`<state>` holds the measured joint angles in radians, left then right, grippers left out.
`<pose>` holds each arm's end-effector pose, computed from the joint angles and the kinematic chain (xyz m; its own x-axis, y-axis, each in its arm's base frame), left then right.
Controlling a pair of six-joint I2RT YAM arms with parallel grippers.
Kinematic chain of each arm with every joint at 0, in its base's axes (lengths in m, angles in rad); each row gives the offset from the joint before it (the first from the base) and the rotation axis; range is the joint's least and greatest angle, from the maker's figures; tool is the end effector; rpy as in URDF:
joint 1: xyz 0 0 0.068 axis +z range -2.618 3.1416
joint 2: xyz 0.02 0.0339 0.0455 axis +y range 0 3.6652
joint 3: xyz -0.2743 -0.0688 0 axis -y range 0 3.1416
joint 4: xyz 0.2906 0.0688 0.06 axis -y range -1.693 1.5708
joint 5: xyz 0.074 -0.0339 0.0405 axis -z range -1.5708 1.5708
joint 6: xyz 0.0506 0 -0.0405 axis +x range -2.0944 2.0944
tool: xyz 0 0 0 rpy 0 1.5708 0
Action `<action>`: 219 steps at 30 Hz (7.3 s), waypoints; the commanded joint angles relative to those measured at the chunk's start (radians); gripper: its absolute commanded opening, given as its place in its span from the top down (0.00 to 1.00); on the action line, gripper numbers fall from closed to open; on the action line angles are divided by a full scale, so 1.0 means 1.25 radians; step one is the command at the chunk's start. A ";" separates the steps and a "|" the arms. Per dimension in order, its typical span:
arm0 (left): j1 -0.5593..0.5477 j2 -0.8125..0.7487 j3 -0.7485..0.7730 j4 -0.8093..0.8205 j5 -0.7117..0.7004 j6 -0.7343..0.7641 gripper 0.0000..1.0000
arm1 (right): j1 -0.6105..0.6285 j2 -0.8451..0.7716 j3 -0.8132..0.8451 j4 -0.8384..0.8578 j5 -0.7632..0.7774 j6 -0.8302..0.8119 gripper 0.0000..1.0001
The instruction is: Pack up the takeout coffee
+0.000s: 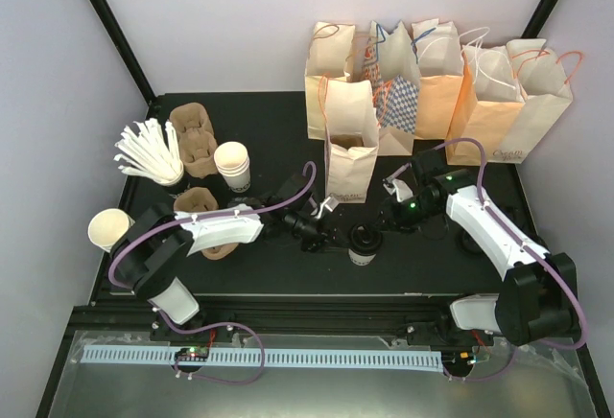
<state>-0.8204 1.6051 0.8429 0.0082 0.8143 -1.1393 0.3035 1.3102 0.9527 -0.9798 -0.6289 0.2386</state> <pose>0.2188 -0.2886 0.1559 -0.9796 0.1365 0.1473 -0.0629 0.4884 -0.8704 0.2479 0.1088 0.2213 -0.9899 -0.1097 -0.0896 -0.1416 0.7790 0.6108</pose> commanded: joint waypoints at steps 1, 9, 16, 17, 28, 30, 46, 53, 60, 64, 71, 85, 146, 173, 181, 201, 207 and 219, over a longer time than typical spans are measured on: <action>-0.005 0.025 0.031 0.001 0.016 0.008 0.82 | 0.003 0.008 -0.010 0.012 -0.014 -0.013 0.67; -0.003 0.050 0.060 -0.043 0.010 0.036 0.85 | 0.004 0.016 -0.026 0.018 -0.009 -0.002 0.71; 0.002 0.056 0.078 -0.127 -0.010 0.088 0.87 | 0.003 0.016 -0.049 0.017 0.014 0.015 0.74; 0.003 0.058 0.080 -0.140 -0.013 0.095 0.87 | 0.004 0.016 -0.056 0.018 0.015 0.020 0.74; 0.010 0.098 0.087 -0.209 -0.043 0.155 0.88 | 0.004 -0.016 -0.171 0.095 0.048 0.104 0.74; 0.010 0.109 0.086 -0.213 -0.046 0.163 0.88 | 0.003 -0.015 -0.195 0.109 0.052 0.113 0.74; 0.029 0.091 0.092 -0.255 -0.095 0.198 0.87 | 0.004 -0.063 -0.192 0.083 0.087 0.150 0.73; 0.061 0.079 0.170 -0.293 -0.098 0.216 0.86 | 0.009 -0.090 -0.174 0.053 0.030 0.149 0.71; 0.082 0.091 0.233 -0.312 -0.102 0.225 0.84 | 0.014 -0.128 -0.160 0.026 -0.004 0.170 0.70; 0.091 0.095 0.248 -0.311 -0.101 0.224 0.83 | 0.020 -0.142 -0.155 0.028 -0.033 0.191 0.70; 0.092 0.070 0.243 -0.319 -0.101 0.221 0.77 | 0.020 -0.128 -0.084 -0.014 0.032 0.178 0.63; 0.093 -0.025 0.165 -0.328 -0.104 0.199 0.68 | 0.020 -0.080 -0.001 -0.005 0.025 0.138 0.61; 0.046 0.074 0.043 -0.239 -0.090 0.196 0.92 | 0.019 0.014 -0.195 0.118 0.024 0.100 0.72; 0.080 -0.034 0.213 -0.336 -0.084 0.197 0.73 | 0.117 -0.029 0.144 -0.109 0.282 0.086 0.34; 0.150 -0.165 0.186 -0.432 -0.221 0.279 0.69 | 0.274 0.008 0.190 -0.113 0.430 0.154 0.02; 0.266 -0.344 0.158 -0.502 -0.356 0.382 0.58 | 0.431 0.170 0.262 -0.155 0.548 0.252 0.13; 0.273 -0.345 0.152 -0.507 -0.349 0.384 0.57 | 0.439 0.187 0.264 -0.154 0.559 0.248 0.16; 0.284 -0.357 0.156 -0.485 -0.342 0.399 0.32 | 0.446 0.174 0.290 -0.163 0.589 0.239 0.21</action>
<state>-0.4759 1.1881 1.0367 -0.6128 0.3851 -0.6651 0.8528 1.5433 1.2675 -1.1687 0.0601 0.5373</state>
